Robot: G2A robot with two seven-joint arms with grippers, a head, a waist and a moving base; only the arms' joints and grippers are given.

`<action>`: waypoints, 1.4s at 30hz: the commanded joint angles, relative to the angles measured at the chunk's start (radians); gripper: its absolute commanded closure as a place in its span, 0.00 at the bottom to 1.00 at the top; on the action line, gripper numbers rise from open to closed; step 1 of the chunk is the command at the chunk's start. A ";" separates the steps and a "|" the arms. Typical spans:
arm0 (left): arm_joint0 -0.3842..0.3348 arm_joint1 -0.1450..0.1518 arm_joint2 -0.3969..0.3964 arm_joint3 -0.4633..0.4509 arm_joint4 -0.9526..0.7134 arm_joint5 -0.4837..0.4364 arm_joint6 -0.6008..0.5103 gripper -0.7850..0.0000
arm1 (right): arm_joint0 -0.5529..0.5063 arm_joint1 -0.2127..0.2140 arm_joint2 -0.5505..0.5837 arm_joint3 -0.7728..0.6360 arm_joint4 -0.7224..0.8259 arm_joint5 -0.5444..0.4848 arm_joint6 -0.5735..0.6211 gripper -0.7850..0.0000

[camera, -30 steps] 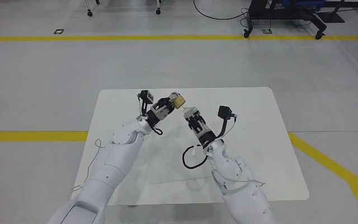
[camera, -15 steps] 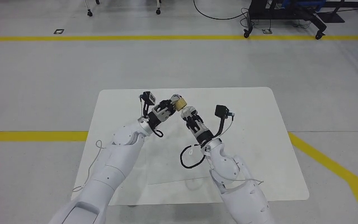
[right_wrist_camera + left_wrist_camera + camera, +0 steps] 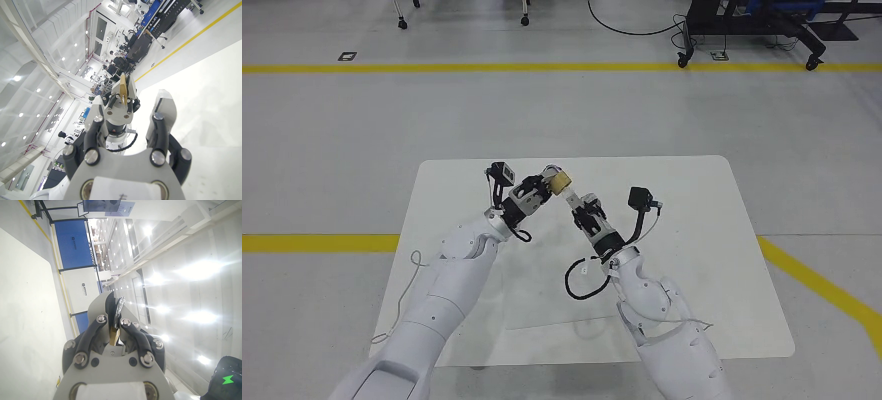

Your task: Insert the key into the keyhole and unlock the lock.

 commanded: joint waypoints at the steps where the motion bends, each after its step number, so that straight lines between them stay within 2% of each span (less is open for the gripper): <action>1: 0.022 0.001 0.002 -0.021 0.036 -0.023 0.047 1.00 | 0.000 0.000 0.000 0.000 0.000 0.000 0.000 0.00; 4: 0.060 -0.005 -0.001 -0.060 -0.005 -0.072 0.057 1.00 | -0.022 -0.003 0.043 -0.025 0.157 0.013 0.002 0.00; 5: 0.072 -0.008 -0.002 -0.070 -0.031 -0.090 0.052 1.00 | -0.031 -0.005 0.060 -0.038 0.236 0.012 0.015 0.41; 6: 0.080 -0.011 -0.004 -0.075 -0.057 -0.104 0.048 1.00 | -0.040 -0.006 0.075 -0.053 0.327 0.008 0.042 0.58; 8: 0.092 -0.018 -0.006 -0.084 -0.116 -0.119 0.026 1.00 | -0.057 -0.006 0.106 -0.072 0.463 0.014 0.098 0.62; 9: 0.095 -0.021 -0.006 -0.085 -0.139 -0.125 0.013 1.00 | -0.061 -0.005 0.116 -0.077 0.510 0.022 0.132 0.61; 10: 0.098 -0.024 -0.006 -0.085 -0.171 -0.125 0.002 1.00 | -0.063 -0.005 0.125 -0.080 0.557 0.029 0.165 0.56; 12: 0.094 -0.030 -0.002 -0.073 -0.197 -0.117 -0.024 1.00 | -0.063 -0.003 0.137 -0.081 0.632 0.048 0.220 0.55; 20: 0.064 -0.046 0.019 -0.027 -0.212 -0.123 -0.089 1.00 | -0.033 -0.003 0.145 -0.058 0.783 0.133 0.310 0.58; 30: 0.021 -0.050 0.007 -0.005 -0.196 -0.127 -0.127 1.00 | -0.015 0.001 0.148 -0.047 0.819 0.177 0.313 0.67; 33: 0.015 -0.050 0.002 0.000 -0.188 -0.129 -0.133 1.00 | -0.013 0.002 0.147 -0.049 0.815 0.183 0.313 0.75; 37: 0.008 -0.049 -0.001 0.002 -0.170 -0.129 -0.139 1.00 | -0.006 0.004 0.142 -0.054 0.808 0.191 0.312 0.77; 40: 0.005 -0.049 -0.003 0.002 -0.161 -0.126 -0.140 1.00 | 0.002 0.004 0.136 -0.055 0.804 0.195 0.309 0.89; 42: 0.004 -0.050 -0.004 0.002 -0.155 -0.124 -0.140 1.00 | 0.006 0.005 0.133 -0.053 0.799 0.197 0.303 0.92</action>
